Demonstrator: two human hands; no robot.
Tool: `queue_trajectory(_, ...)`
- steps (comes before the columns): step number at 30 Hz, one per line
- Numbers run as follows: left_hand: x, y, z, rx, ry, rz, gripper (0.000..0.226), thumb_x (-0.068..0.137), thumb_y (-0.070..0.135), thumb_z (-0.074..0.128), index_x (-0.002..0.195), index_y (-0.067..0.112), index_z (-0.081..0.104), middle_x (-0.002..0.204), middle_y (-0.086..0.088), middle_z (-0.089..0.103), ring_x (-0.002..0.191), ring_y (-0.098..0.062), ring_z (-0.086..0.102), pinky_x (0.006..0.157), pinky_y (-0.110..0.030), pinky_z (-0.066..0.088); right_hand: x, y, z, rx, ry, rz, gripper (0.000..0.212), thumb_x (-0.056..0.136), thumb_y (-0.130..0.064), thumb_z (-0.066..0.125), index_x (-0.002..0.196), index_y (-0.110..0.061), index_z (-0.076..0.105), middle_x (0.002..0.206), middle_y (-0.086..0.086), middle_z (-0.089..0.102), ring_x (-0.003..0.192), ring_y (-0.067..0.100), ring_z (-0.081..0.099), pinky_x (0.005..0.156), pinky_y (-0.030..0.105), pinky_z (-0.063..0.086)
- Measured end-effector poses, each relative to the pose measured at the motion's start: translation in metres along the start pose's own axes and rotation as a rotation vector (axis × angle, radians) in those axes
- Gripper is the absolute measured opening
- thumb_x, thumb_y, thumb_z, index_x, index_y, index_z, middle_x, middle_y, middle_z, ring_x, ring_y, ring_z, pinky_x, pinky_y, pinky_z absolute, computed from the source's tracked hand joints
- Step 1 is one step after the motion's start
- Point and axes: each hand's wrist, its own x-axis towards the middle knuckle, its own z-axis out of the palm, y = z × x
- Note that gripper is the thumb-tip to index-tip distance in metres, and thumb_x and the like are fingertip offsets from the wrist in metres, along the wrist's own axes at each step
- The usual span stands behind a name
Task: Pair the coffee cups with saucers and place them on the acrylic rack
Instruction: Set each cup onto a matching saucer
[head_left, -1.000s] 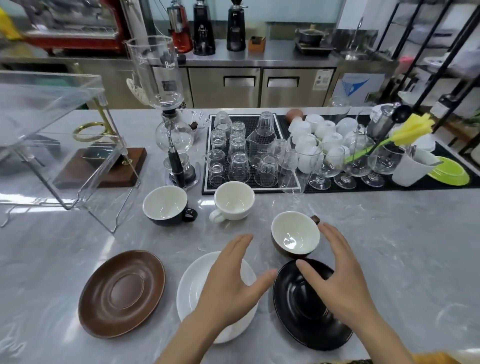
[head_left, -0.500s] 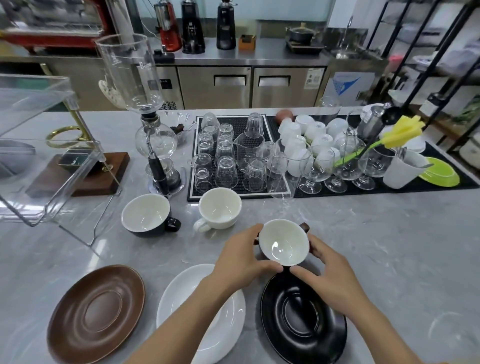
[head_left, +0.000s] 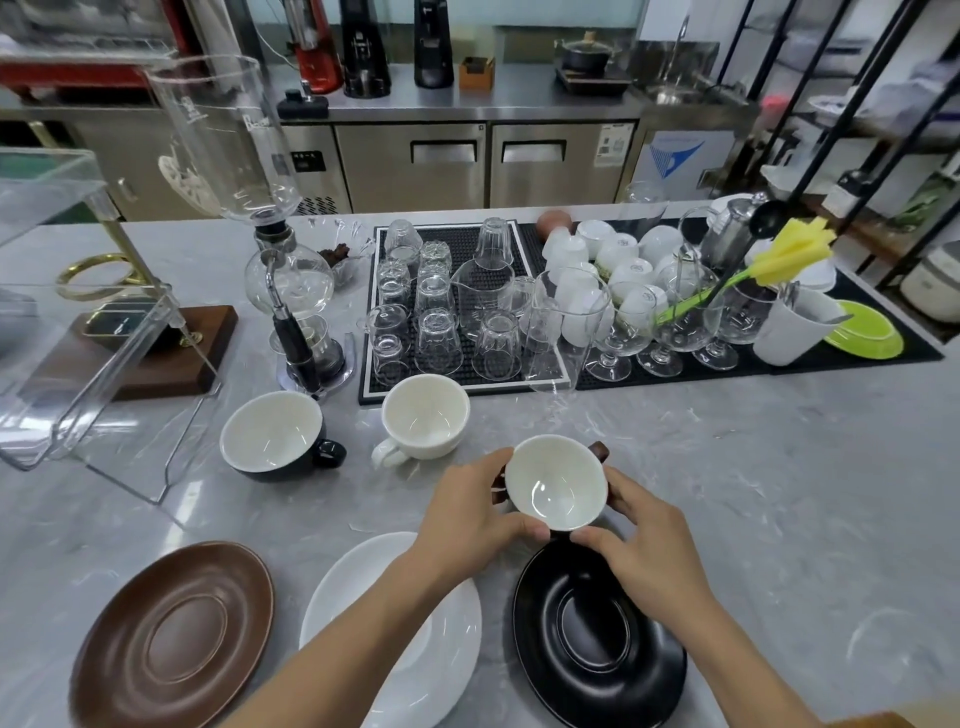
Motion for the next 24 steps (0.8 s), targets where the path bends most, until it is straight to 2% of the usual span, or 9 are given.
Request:
queue_trajectory(3,0.000,0.001,-0.001,-0.005,0.004,0.008,0.071,0.047,0.030,0.088,0.116,0.028,0.070,0.094,0.009,0.077,0.094,-0.008,0.070,0.086,-0.038,0.059,-0.001,0.000,0.003,0.073,0.003,0.033,0.063,0.069,-0.008,0.082,0.109,-0.052,0.062,0.103,-0.025,0.072,0.103,0.001,0.067,0.094,0.029,0.051)
queue_trajectory(8,-0.004,0.009,-0.012,-0.038,0.025,0.020,0.073,0.046,0.032,0.086,0.117,0.028,0.069,0.096,0.009,0.076,0.097,-0.006,0.069,0.087,-0.034,0.059,-0.004,-0.019,0.003,0.164,0.030,0.031,0.065,0.070,0.002,0.081,0.094,-0.056,0.061,0.095,-0.040,0.068,0.097,-0.014,0.064,0.082,0.014,0.045)
queue_trajectory(15,-0.030,0.006,-0.054,-0.081,0.093,-0.006,0.058,0.050,0.016,0.088,0.104,0.024,0.071,0.091,0.009,0.073,0.092,-0.009,0.067,0.087,-0.031,0.059,-0.010,-0.061,0.023,0.204,-0.025,-0.046,0.068,0.071,0.004,0.080,0.096,-0.055,0.058,0.091,-0.047,0.065,0.096,-0.022,0.060,0.076,-0.002,0.043)
queue_trajectory(18,-0.046,0.000,-0.074,-0.068,0.128,-0.017,0.061,0.049,0.021,0.088,0.106,0.029,0.071,0.092,0.010,0.073,0.091,-0.005,0.067,0.085,-0.028,0.059,-0.015,-0.076,0.037,0.229,-0.064,-0.062,0.066,0.070,0.003,0.082,0.096,-0.054,0.061,0.094,-0.043,0.067,0.097,-0.018,0.063,0.076,0.000,0.045)
queue_trajectory(22,-0.071,-0.006,-0.104,-0.052,0.191,-0.004,0.070,0.051,0.017,0.092,0.115,0.035,0.071,0.093,0.018,0.075,0.091,0.005,0.067,0.082,-0.019,0.056,-0.020,-0.098,0.059,0.223,-0.107,-0.099,0.070,0.067,0.000,0.085,0.091,-0.061,0.061,0.093,-0.042,0.068,0.097,-0.017,0.064,0.078,0.002,0.047)
queue_trajectory(24,-0.085,-0.012,-0.120,-0.060,0.221,-0.007,0.069,0.052,0.018,0.092,0.112,0.042,0.069,0.094,0.021,0.075,0.093,0.005,0.067,0.083,-0.020,0.056,-0.023,-0.109,0.073,0.217,-0.134,-0.115,0.071,0.066,0.000,0.085,0.097,-0.059,0.061,0.096,-0.040,0.069,0.099,-0.014,0.064,0.083,0.006,0.048)
